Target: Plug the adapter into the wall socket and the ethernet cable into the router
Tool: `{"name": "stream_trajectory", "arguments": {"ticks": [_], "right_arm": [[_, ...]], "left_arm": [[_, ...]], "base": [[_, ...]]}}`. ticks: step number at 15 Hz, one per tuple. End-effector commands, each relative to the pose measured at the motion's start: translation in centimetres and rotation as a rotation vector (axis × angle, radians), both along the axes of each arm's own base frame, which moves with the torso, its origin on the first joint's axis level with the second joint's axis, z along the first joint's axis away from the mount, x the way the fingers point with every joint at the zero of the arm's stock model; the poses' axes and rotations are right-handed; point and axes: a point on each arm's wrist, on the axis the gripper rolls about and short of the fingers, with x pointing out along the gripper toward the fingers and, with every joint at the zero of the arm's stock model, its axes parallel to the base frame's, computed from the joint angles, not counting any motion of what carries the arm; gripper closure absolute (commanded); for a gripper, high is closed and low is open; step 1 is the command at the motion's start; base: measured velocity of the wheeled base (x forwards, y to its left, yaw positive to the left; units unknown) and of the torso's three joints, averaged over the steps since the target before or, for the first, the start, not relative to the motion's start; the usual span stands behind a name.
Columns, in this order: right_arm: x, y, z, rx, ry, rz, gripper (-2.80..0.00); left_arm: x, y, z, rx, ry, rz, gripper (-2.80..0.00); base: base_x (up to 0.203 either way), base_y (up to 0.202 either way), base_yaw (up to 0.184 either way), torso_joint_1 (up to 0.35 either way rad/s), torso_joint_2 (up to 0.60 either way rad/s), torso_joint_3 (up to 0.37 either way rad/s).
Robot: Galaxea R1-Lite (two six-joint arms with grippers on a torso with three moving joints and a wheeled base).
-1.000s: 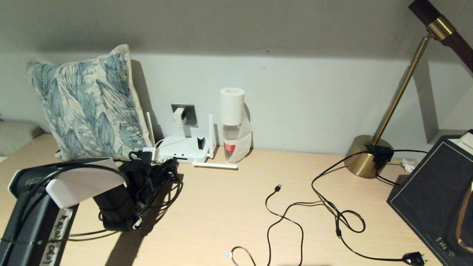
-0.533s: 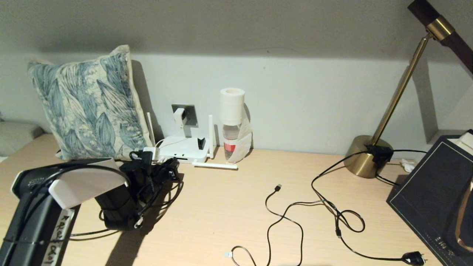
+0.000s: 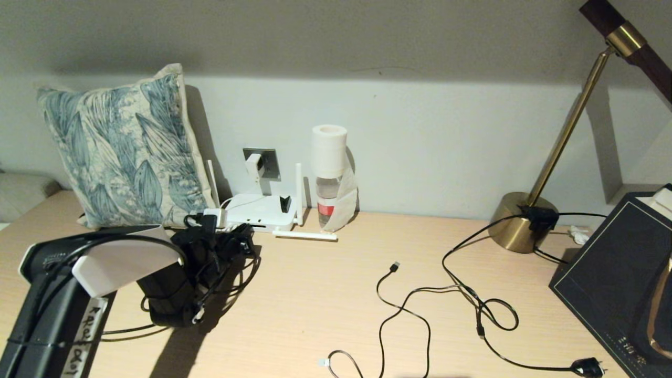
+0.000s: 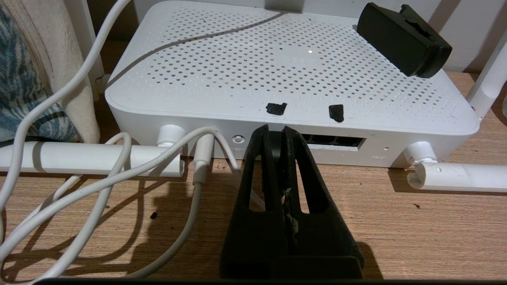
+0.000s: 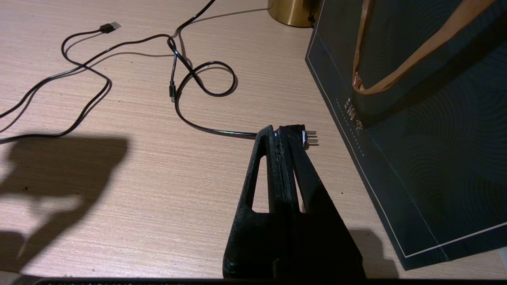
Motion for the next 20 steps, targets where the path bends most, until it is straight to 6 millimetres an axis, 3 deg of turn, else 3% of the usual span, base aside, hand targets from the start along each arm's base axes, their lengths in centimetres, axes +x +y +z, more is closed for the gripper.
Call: {"name": "stream_trajectory", "arguments": {"ticks": [1,3,4,8,11,14,16,17,20], "right_arm": [[0.0,0.0,0.0,0.000,0.003,0.000,0.00],[0.0,0.0,0.0,-0.001,0.002,0.000,0.00],[0.0,0.0,0.0,-0.001,0.001,0.000,0.00],[0.0,0.0,0.0,0.000,0.002,0.000,0.00],[0.0,0.0,0.0,-0.001,0.002,0.000,0.00],[0.0,0.0,0.0,0.000,0.002,0.000,0.00],[0.0,0.0,0.0,0.000,0.002,0.000,0.00],[0.0,0.0,0.0,0.001,0.002,0.000,0.00],[0.0,0.0,0.0,0.000,0.004,0.000,0.00]], "left_arm": [[-0.4,0.0,0.1,0.000,0.005,-0.001,0.00],[-0.4,0.1,0.0,0.000,0.005,0.000,0.00],[-0.5,0.1,0.3,-0.010,0.001,-0.004,-2.80],[-0.6,0.0,0.8,-0.015,-0.008,-0.006,-2.80],[-2.0,-0.1,2.2,-0.019,0.002,-0.021,-2.80],[-3.9,-0.3,6.5,-0.025,-0.063,-0.066,-2.80],[-5.8,-0.6,11.3,-0.031,-0.169,-0.085,-2.80],[-7.1,-0.7,14.1,-0.035,-0.236,-0.095,0.00],[-14.2,-0.9,23.7,-0.050,-0.437,-0.127,0.00]], "base": [[0.000,0.000,0.000,0.000,0.00,0.000],[0.000,0.000,0.000,0.000,0.00,0.000],[0.000,0.000,0.000,0.000,0.00,0.000],[0.000,0.000,0.000,0.000,0.00,0.000],[0.000,0.000,0.000,0.000,0.00,0.000],[0.000,0.000,0.000,0.000,0.00,0.000],[0.000,0.000,0.000,0.000,0.00,0.000],[0.000,0.000,0.000,0.000,0.00,0.000],[0.000,0.000,0.000,0.000,0.00,0.000]]}}
